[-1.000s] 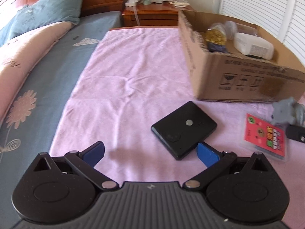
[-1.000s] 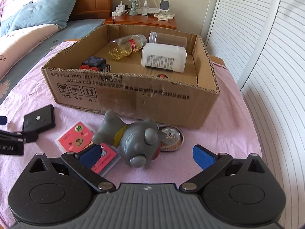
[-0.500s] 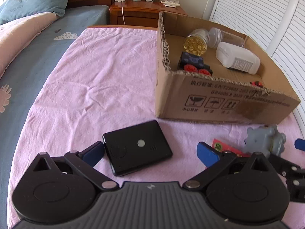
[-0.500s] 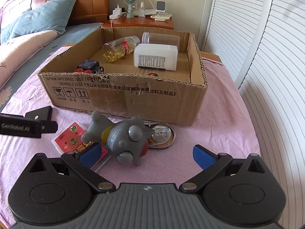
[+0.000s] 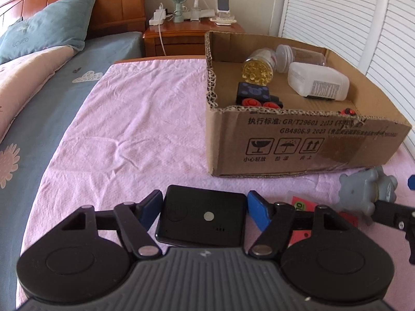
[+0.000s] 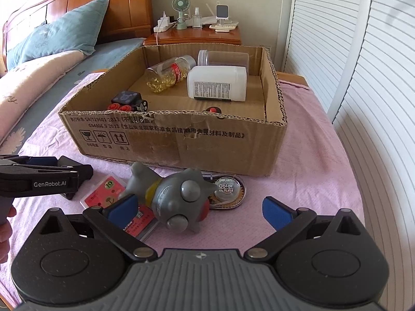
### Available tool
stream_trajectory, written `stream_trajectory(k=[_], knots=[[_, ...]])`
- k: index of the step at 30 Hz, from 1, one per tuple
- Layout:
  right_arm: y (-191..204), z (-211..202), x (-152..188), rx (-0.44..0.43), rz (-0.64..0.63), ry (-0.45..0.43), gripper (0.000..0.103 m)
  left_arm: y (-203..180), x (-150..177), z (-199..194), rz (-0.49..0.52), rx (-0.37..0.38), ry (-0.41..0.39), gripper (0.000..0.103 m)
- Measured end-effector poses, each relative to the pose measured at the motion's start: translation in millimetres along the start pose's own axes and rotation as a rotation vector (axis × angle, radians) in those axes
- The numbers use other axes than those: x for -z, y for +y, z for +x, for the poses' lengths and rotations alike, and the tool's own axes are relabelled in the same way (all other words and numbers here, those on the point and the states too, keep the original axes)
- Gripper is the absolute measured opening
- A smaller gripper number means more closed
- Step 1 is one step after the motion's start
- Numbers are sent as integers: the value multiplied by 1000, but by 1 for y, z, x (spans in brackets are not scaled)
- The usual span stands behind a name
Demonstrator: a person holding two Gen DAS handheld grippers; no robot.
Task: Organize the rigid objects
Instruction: 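Close left tool on the black square case, then close right tool on the gray toy figure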
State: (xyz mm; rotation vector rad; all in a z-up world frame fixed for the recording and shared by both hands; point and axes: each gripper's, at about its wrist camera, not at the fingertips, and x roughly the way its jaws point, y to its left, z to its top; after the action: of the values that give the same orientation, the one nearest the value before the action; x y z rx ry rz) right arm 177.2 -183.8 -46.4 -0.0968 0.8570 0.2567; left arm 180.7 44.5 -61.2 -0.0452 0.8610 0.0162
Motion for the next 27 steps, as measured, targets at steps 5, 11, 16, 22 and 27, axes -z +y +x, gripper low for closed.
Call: stream_trajectory(k=[5,11,16,22,27], knots=[[0,-2,1,-15,-6,11,103,6,13,-11,102,57,-11,71],[0,4,2,-67,17,59,103,15,24,-20,115,59,10,87],[10,11,1,-84,13,98,103,19,24,-19,124,82,14,87],[14,4,4,-74,-40,135,103,19,21,-18,186,105,10,86],[9,-6,10,-33,-43,146,103,18,19,-17,216,120,5,86]])
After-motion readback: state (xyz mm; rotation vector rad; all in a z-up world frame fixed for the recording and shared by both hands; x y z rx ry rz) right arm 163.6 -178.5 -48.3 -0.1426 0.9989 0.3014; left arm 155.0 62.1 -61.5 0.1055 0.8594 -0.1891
